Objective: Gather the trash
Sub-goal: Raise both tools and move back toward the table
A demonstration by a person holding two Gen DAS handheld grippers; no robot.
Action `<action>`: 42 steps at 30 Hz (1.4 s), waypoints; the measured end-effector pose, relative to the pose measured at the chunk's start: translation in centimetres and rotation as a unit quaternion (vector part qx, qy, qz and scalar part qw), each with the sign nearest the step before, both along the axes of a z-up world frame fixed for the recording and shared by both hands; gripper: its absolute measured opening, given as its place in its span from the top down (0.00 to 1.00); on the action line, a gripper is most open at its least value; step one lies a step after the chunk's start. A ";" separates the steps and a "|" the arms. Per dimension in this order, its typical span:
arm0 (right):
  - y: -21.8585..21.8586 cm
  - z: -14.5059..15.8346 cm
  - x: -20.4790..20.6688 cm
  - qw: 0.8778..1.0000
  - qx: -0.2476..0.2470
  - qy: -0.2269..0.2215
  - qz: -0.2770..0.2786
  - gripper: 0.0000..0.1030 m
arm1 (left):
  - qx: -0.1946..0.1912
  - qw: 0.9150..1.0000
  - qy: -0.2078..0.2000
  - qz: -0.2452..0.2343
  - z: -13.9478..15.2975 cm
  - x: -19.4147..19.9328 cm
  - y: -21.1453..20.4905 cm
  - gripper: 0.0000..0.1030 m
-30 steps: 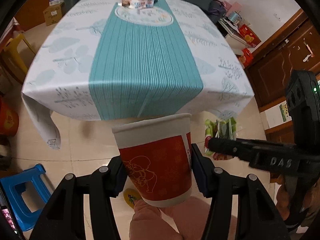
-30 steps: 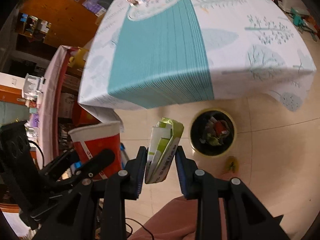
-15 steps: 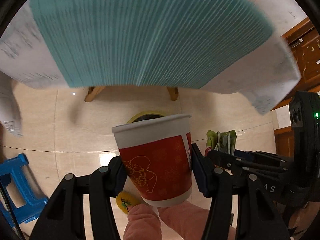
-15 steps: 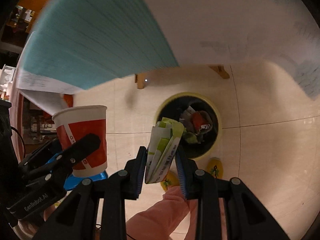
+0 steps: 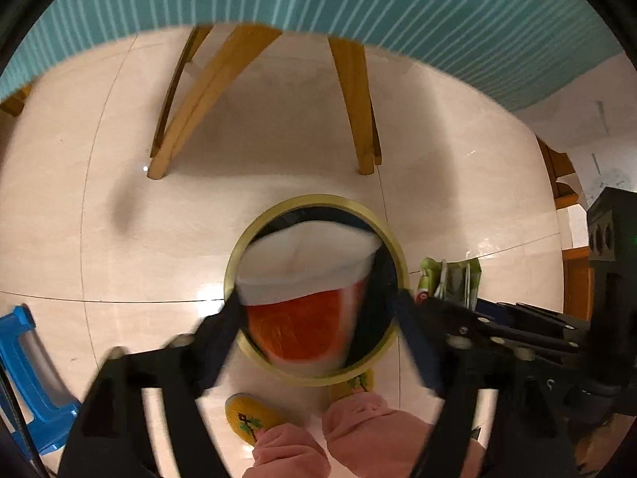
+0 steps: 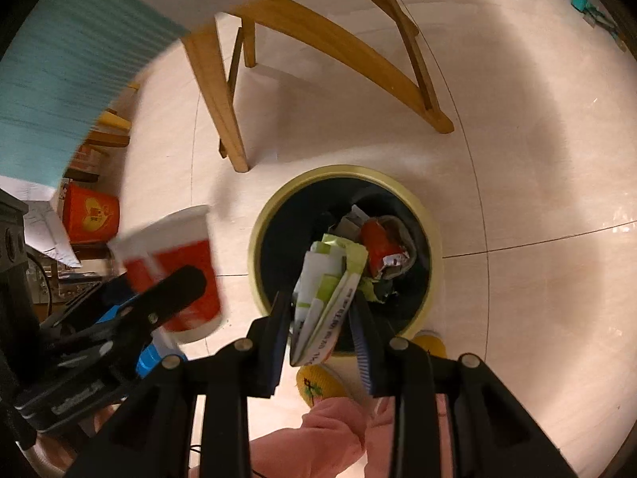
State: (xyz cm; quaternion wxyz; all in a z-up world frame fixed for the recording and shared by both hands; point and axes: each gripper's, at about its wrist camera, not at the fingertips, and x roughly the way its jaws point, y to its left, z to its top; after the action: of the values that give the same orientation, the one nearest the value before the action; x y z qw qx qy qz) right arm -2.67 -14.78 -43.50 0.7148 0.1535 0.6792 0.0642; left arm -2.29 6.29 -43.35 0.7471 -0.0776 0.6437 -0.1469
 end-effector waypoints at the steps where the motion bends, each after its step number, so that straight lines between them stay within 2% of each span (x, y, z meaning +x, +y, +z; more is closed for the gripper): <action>1: -0.1 -0.3 0.1 1.000 0.000 0.001 0.000 0.69 | 0.000 1.000 0.000 -0.001 -0.1 -0.2 -0.1 0.12; 5: -0.2 -1.5 0.8 1.000 0.006 0.013 -0.002 0.64 | 0.013 1.000 0.002 0.003 -0.4 -0.3 0.0 0.12; 10: 0.4 -1.7 1.1 1.000 0.000 0.019 0.004 0.59 | 0.025 0.999 -0.004 0.028 1.5 -0.2 1.7 0.12; 13: 0.8 -0.8 1.0 1.000 0.001 0.023 0.008 0.53 | 0.029 0.998 -0.003 0.054 3.0 -0.4 3.1 0.12; 15: 1.1 0.1 0.8 1.000 0.001 0.021 0.014 0.45 | 0.028 0.997 -0.002 0.071 4.4 -0.7 4.0 0.12; 19: 1.5 3.1 0.4 1.000 -0.001 0.016 0.019 0.45 | 0.032 0.995 -0.010 0.094 8.7 -1.6 5.7 0.12; 24: 2.2 9.2 -0.3 1.000 0.000 0.006 0.025 0.45 | 0.035 0.994 -0.026 0.103 15.7 -2.5 6.5 0.12; 31: 3.2 20.7 -1.6 0.999 0.006 -0.031 0.031 0.45 | 0.019 0.993 -0.068 0.091 27.7 -3.9 7.4 0.12; 38: 4.0 31.5 -2.8 0.995 0.007 -0.095 0.020 0.45 | 0.022 0.991 -0.118 0.062 37.1 -4.8 8.4 0.12; 42: 4.3 36.0 -3.1 0.990 0.004 -0.139 0.010 0.45 | 0.021 0.986 -0.151 0.061 41.8 -4.7 9.9 0.12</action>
State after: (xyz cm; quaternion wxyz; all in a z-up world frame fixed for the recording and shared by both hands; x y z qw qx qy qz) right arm -5.78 -10.46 -7.54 0.8010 0.1388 0.5745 0.0952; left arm -6.98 16.15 -1.52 0.8449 -0.0784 0.5202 -0.0974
